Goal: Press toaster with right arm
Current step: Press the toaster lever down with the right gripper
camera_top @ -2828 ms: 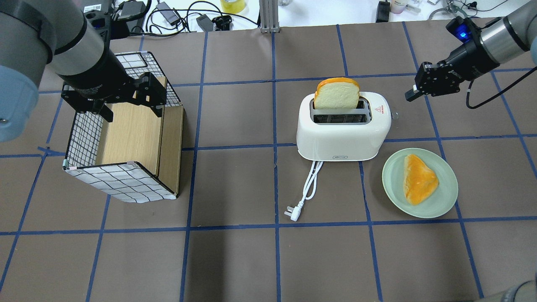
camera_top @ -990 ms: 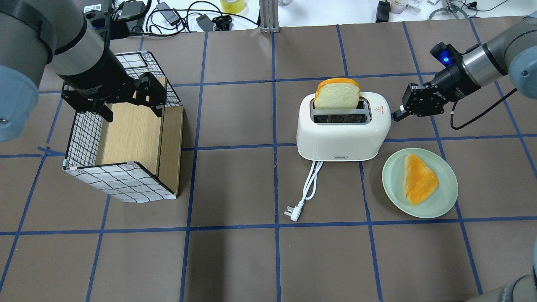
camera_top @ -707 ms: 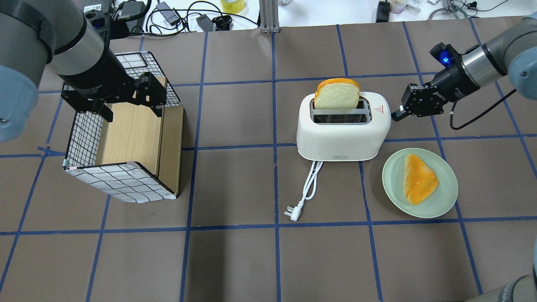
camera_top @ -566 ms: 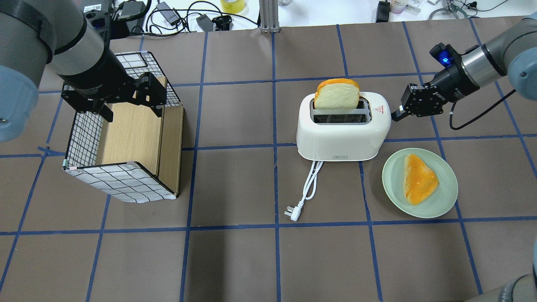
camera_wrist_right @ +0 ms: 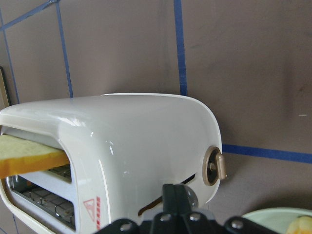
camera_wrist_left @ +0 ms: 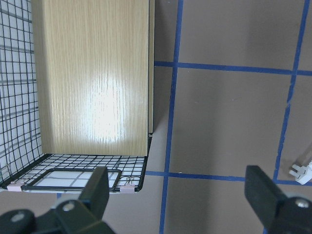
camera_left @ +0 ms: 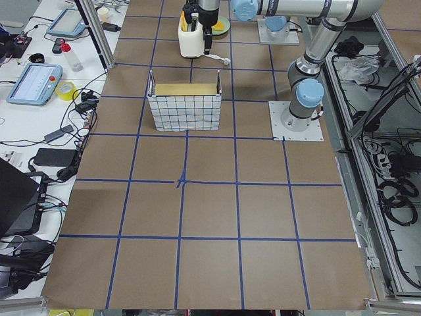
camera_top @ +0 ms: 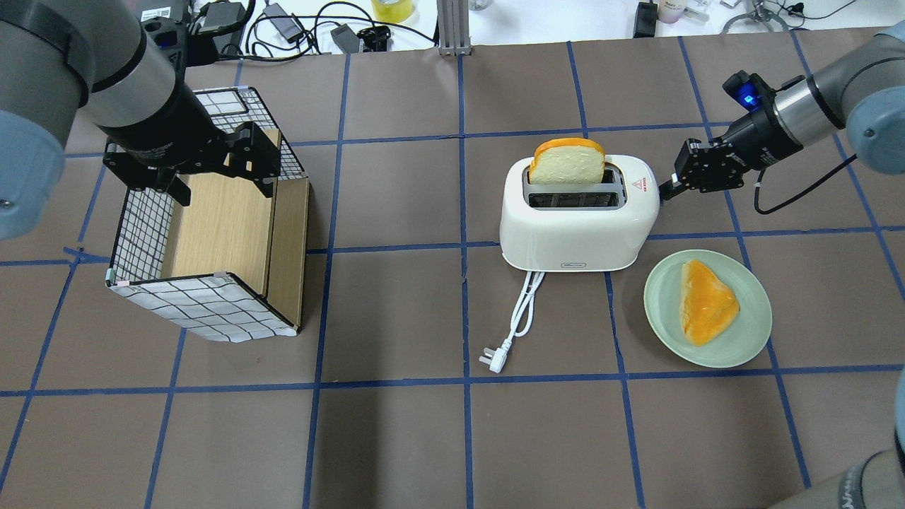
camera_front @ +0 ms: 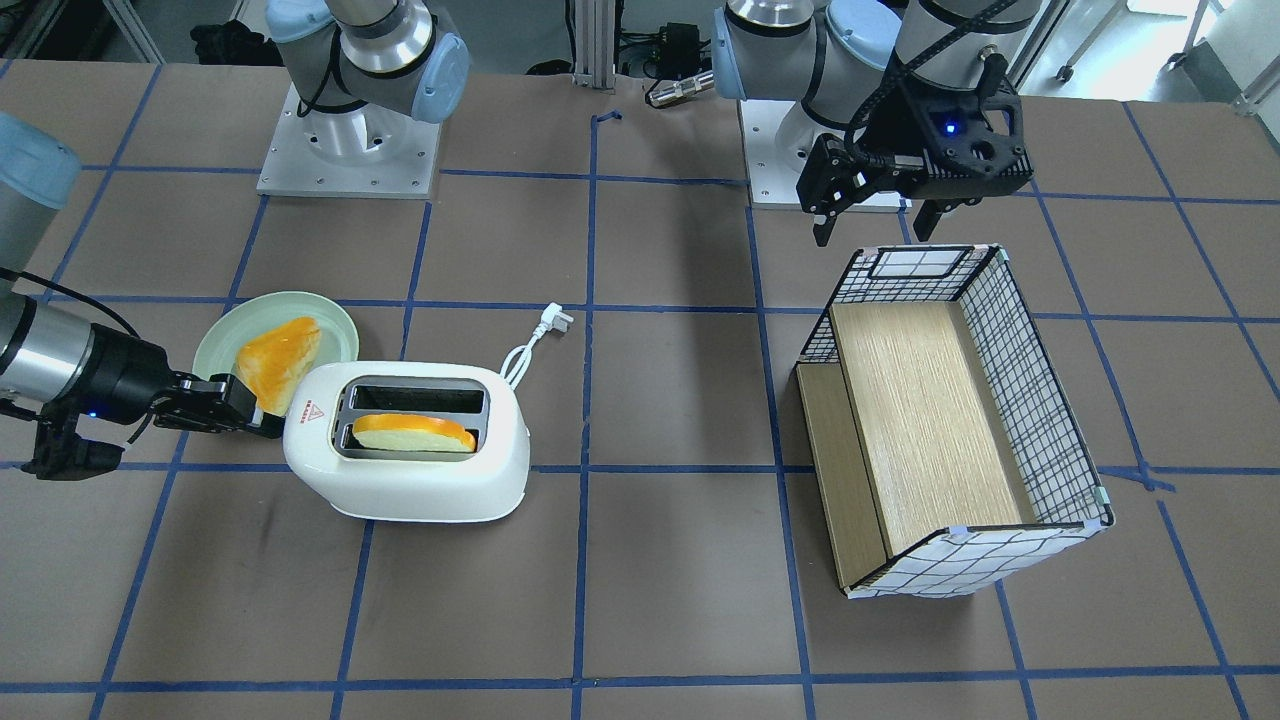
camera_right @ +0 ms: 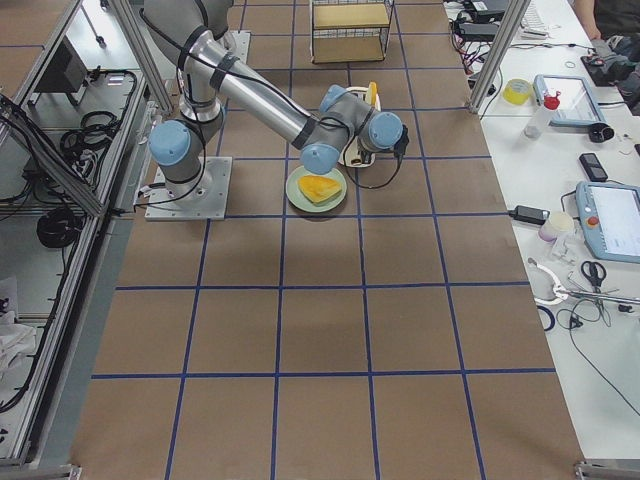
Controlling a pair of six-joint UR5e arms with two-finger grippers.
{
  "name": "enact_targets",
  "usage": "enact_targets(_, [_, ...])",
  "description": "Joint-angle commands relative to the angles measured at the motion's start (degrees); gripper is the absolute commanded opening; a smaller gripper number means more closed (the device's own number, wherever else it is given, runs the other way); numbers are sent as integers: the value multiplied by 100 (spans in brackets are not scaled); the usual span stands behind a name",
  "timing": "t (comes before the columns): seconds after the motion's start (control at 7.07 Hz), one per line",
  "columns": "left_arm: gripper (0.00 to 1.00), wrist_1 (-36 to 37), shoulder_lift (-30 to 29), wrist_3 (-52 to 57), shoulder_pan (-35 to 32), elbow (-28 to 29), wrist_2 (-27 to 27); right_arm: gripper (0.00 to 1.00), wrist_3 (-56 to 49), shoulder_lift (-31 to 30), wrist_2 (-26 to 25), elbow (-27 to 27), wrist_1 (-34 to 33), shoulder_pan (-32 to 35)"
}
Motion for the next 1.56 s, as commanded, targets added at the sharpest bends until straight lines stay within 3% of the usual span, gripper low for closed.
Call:
enact_targets(0.0, [100,0,-3,0,0,0,-5,0,-49,79,-34,11,-34,0])
enact_targets(1.41, [100,0,6,0,0,0,-5,0,124,309,-192,-84,-16,26])
